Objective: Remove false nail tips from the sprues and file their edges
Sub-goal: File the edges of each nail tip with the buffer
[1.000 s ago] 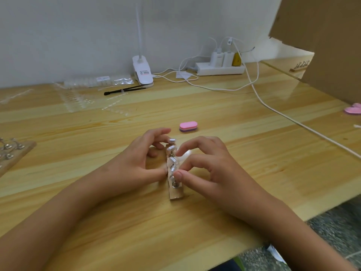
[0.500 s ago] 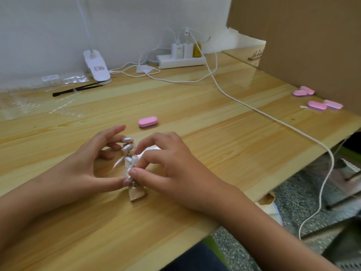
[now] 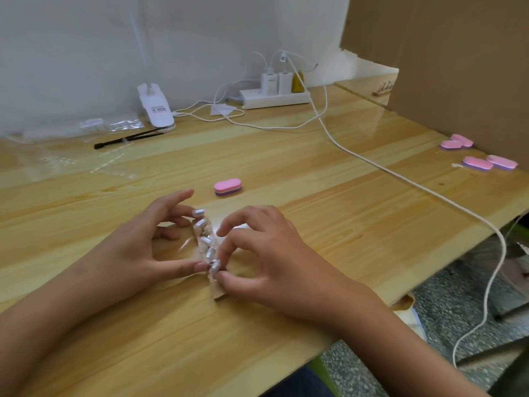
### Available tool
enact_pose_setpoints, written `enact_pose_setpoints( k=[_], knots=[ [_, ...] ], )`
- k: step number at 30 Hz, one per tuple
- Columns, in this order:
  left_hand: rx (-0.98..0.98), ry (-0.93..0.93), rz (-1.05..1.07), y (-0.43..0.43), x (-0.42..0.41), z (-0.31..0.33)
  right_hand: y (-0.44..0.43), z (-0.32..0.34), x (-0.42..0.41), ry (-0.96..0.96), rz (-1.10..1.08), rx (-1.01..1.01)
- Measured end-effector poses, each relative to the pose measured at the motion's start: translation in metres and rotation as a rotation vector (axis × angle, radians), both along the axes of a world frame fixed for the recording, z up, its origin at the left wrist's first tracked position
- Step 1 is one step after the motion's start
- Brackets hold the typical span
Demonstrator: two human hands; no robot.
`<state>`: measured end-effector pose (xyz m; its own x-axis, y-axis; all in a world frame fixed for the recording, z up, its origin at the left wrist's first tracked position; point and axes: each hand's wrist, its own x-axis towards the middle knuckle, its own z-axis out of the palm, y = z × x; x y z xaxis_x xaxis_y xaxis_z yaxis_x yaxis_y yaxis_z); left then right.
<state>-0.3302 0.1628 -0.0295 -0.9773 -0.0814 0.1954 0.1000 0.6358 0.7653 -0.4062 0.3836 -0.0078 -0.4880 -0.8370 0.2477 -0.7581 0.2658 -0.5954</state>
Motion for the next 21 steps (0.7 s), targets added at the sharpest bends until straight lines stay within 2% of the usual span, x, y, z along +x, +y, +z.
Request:
enact_pose_setpoints(
  k=[8, 14, 17, 21],
  knots=[
    [0.021, -0.064, 0.037, 0.006, 0.003, 0.005, -0.002, -0.007, -0.003, 0.015, 0.046, -0.076],
    [0.015, -0.070, 0.030, 0.002, 0.003, 0.004, -0.005, -0.006, 0.000, 0.006, 0.018, -0.055],
    [-0.005, -0.028, 0.033, 0.003, 0.002, 0.001, -0.005, -0.004, 0.004, 0.096, -0.033, 0.056],
    [-0.051, 0.117, 0.077, 0.002, 0.004, -0.003, -0.003, -0.002, 0.009, 0.205, -0.125, 0.287]
  ],
)
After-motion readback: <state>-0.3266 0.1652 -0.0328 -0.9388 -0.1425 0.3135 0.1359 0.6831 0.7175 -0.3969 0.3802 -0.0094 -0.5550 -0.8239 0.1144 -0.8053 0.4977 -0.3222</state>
